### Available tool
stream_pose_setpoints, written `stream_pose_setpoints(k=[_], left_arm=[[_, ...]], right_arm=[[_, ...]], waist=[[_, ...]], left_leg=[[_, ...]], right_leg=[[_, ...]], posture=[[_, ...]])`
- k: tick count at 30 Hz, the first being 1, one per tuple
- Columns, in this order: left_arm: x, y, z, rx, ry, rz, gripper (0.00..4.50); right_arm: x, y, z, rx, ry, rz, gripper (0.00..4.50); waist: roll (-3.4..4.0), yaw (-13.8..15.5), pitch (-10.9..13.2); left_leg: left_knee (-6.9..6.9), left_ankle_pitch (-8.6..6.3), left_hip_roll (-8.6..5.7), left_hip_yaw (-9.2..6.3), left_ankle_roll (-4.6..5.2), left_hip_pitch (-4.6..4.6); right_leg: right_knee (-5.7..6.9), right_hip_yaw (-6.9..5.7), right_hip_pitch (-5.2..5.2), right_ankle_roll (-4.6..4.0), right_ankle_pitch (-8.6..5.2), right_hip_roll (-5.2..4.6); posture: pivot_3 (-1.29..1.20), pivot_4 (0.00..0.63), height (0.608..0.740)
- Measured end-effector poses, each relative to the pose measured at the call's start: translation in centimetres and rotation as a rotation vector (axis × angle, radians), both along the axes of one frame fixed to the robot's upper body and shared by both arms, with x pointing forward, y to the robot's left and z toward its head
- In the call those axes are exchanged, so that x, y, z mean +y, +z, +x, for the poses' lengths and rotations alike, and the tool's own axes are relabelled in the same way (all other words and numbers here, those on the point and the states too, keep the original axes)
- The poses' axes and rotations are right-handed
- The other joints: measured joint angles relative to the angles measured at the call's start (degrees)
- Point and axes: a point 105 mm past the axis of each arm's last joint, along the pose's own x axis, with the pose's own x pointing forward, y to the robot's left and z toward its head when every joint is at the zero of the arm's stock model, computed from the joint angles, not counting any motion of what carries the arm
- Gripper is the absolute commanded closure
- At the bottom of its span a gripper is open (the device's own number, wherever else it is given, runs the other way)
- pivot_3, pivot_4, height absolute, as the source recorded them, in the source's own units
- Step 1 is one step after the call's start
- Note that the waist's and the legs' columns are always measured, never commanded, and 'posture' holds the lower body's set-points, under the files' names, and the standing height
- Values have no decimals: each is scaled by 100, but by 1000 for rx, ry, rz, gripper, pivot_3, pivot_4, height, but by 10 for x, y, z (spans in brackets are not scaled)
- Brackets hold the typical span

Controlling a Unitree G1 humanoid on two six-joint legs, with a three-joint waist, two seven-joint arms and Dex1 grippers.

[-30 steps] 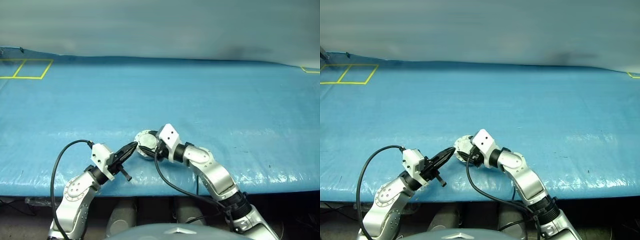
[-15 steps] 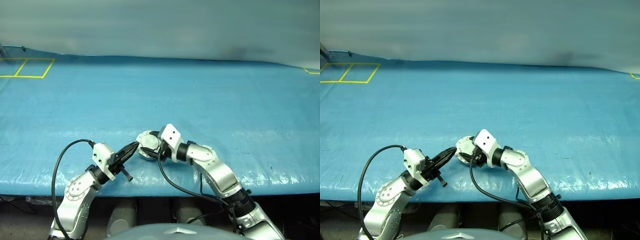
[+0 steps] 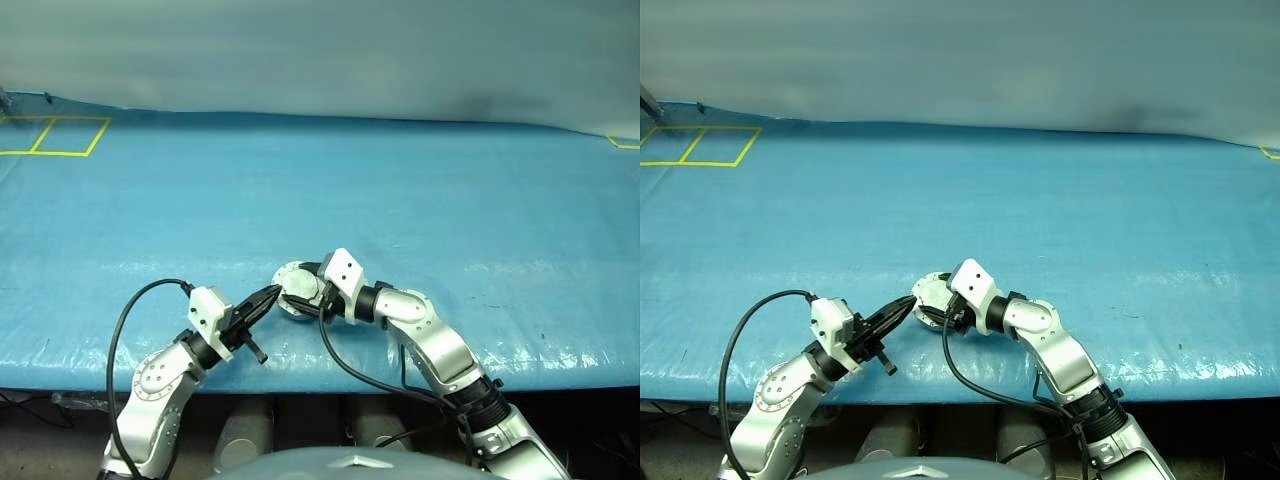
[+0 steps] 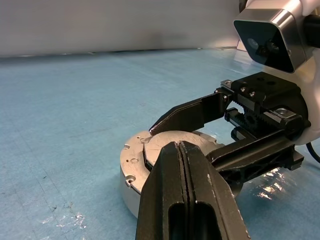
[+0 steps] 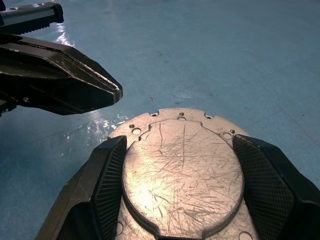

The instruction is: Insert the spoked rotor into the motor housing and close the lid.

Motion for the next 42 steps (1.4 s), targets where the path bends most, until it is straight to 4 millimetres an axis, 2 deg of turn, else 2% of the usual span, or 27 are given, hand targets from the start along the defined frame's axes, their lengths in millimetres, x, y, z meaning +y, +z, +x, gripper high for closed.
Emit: stream_pose_setpoints(k=[5,24,42], left_arm=[[0,-1,0,10,-3,2,4500],[-1,-1,1,11,-8,1,4500],[-6,-3,1,29,-21,-1,4500]], right_arm=[[-2,1,1,62,-14,41,1461],[-3,1,-2,-59,63,-10,1461],[-4,1,0,-51,104,-38,1461]], waist=[[0,8,0],[2,16,-1],[4,25,-2]], left_leg=[[-2,0,0,0,0,-2],[-8,0,-1,0,0,-3],[-20,0,-1,-1,1,-1]], right_leg=[[-4,0,-1,0,0,0],[-19,-3,3,1,1,0],[-41,-4,11,9,6,1]], posture=[[0,150,740],[0,150,740],[0,150,740]])
